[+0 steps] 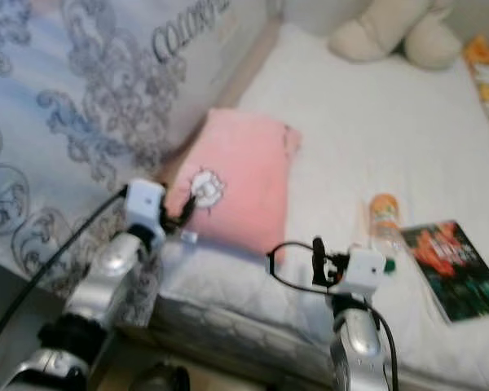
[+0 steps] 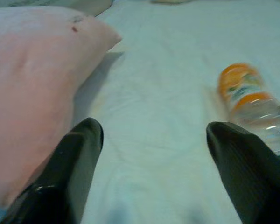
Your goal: Clean up the room
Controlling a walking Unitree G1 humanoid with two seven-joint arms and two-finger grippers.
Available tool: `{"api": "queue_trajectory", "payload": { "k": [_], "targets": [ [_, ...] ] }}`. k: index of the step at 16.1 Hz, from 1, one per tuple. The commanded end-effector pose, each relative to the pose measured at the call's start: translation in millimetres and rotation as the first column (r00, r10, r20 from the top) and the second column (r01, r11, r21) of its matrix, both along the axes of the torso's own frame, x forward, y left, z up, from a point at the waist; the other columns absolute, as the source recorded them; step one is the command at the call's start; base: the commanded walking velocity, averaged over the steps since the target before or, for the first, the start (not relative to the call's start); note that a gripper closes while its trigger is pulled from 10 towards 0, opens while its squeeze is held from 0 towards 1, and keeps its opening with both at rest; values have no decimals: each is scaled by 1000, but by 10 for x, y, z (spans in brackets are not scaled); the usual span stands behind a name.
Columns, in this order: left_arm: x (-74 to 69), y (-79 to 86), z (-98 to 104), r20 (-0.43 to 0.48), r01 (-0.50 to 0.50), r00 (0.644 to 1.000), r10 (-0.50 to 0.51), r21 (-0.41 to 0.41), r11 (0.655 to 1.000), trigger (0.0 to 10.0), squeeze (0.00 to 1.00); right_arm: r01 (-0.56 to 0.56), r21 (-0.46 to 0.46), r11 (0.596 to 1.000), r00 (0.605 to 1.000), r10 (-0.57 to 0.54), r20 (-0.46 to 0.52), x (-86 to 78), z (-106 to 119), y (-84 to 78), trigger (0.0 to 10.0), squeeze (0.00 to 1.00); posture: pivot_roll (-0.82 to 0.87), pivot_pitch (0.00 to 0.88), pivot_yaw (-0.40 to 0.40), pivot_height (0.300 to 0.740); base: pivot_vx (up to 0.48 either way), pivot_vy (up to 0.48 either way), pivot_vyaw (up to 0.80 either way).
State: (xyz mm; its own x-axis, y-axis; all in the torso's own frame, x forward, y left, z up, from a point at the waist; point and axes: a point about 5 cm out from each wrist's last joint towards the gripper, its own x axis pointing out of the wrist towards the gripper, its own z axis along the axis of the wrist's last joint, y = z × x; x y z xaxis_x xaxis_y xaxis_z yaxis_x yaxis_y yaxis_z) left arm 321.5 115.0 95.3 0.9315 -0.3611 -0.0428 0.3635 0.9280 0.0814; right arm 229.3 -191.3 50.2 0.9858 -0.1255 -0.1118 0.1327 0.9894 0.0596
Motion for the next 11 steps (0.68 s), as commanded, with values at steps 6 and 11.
{"api": "queue_trajectory", "payload": {
  "k": [6, 11],
  "targets": [
    [-78, 43, 210, 53, -116, 991, 126, -160, 980, 10000, 0, 94, -126, 988, 990, -79, 117, 9, 302, -129, 10000, 0, 16, 0, 26, 740, 0, -160, 0],
    [-66, -45, 227, 45, -73, 996, 83, -196, 978, 10000, 0, 10, -164, 986, 995, 6, 96, 111, 291, -51, 10000, 0, 9, 0, 15, 740, 0, -480, 0]
  ]
}}
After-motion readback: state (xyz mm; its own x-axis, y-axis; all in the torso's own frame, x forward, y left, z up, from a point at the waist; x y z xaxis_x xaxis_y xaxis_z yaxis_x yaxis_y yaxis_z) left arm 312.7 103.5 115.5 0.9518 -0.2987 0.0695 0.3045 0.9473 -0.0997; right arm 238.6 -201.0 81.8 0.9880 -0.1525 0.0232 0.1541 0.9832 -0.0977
